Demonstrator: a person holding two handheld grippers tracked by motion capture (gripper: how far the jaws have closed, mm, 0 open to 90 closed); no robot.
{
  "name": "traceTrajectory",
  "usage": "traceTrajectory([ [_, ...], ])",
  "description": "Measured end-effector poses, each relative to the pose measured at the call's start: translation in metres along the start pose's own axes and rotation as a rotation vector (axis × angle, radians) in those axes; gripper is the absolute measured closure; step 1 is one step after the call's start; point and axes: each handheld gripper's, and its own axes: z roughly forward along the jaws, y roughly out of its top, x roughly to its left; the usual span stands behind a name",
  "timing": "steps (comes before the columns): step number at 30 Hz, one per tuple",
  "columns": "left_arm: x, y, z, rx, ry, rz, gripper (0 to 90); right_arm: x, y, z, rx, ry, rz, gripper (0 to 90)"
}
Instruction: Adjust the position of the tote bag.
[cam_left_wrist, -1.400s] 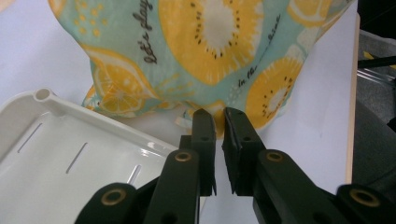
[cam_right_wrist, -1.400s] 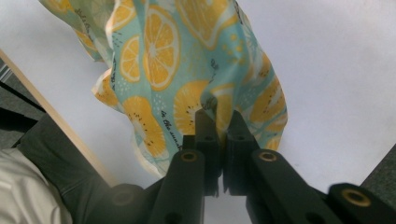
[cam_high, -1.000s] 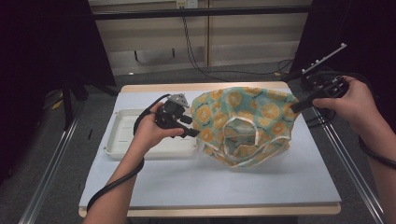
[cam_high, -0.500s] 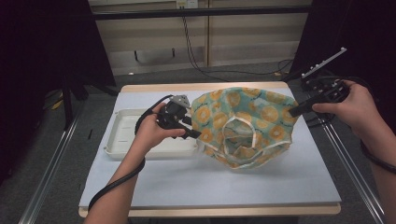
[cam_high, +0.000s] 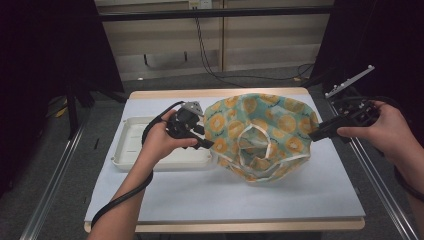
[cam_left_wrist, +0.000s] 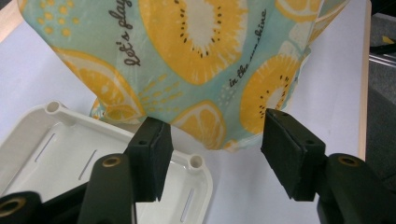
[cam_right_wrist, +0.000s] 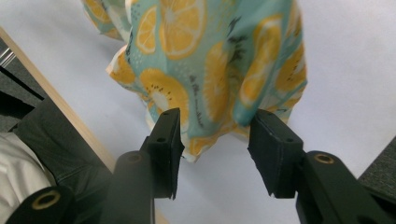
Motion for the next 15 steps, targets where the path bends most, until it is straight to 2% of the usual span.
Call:
traceTrajectory([
  [4,0.000,0.000,0.003,-0.005,0.005,-0.001,43.0,0.003,-0.005,0.010,0.019,0.011,-0.006,50.4],
  [7,0.000,0.002,0.005,-0.014,0.001,0.002,44.9,0.004,-0.008,0.020,0.036,0.020,-0.021,50.4],
  [9,0.000,0.004,0.006,-0.006,-0.002,0.005,46.5,0.005,-0.007,0.026,0.040,0.030,-0.014,51.7],
  [10,-0.001,0.004,0.008,-0.018,0.001,0.004,47.1,0.005,-0.007,0.027,0.043,0.027,-0.009,51.8],
  [13,0.000,0.006,0.009,-0.017,-0.010,0.007,52.3,0.005,-0.004,0.033,0.045,0.020,-0.012,57.1],
  [15,0.001,0.007,0.010,-0.002,-0.023,0.019,57.1,0.004,-0.002,0.034,0.037,0.022,-0.001,67.0],
])
